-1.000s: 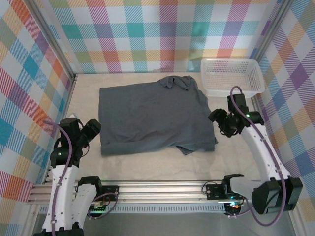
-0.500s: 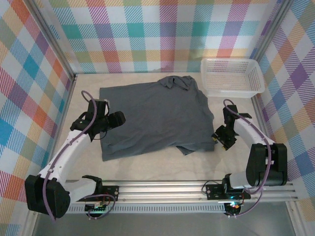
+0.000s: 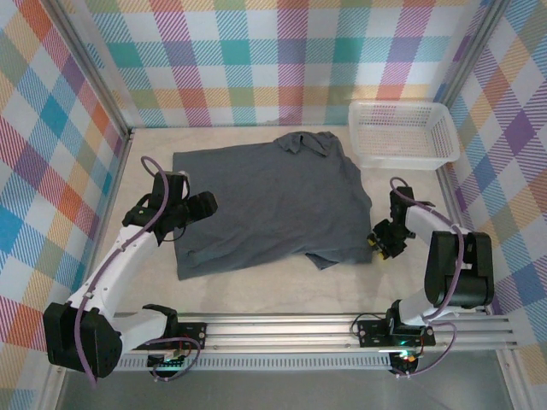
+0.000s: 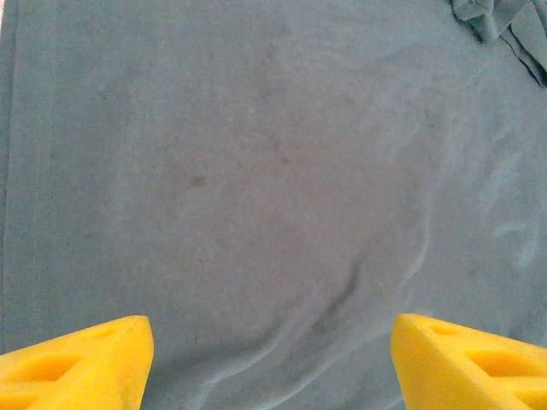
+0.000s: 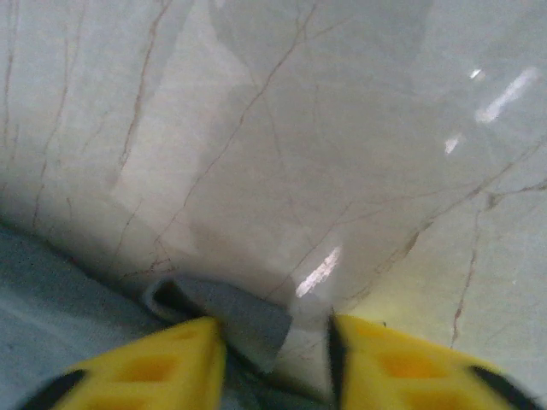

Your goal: Fold the inside-out t-shirt

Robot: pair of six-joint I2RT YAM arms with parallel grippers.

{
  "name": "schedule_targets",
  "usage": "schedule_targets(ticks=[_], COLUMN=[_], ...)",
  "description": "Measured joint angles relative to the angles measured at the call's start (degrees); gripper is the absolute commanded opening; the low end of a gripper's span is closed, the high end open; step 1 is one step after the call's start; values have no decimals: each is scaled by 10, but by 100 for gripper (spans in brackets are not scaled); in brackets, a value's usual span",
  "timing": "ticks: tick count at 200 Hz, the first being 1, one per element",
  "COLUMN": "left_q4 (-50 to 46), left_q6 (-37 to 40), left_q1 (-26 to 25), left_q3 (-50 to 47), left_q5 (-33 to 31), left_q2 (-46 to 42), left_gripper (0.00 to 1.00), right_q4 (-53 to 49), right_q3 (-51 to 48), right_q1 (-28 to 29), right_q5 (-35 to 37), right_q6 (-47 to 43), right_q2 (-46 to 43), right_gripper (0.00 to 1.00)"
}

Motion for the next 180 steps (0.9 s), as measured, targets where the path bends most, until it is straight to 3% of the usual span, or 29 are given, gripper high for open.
schedule_targets(ticks=[6,51,96,116,139,164,180], left_q4=[0,-2,-18,-13,-12,-13,-13], left_q6=[0,0,11,14,14,15,16], left_q1=[0,0,0,0,0,0,0], left_q3=[0,0,40,51,51,52,54], left_q5=[0,-9,-21,-19,-18,-19,-22], left_q2=[0,1,48,75,87,88,88], left_gripper=[73,74,74,74,74,74,74], right_q4=[-4,-49,-227,-305,-378,-436,-439], right_q3=[-1,-14,-37,-37,-31,47,127], right_q1=[0,-2,-2,-2,-2,-2,-2], right_q5=[5,35,32,6,-30,-33,-24], right_q6=[2,18,86,107,118,109,89], right_q2=[0,-73,-374,-467,-505,-502,-476], right_gripper=[0,0,0,0,12,37,40])
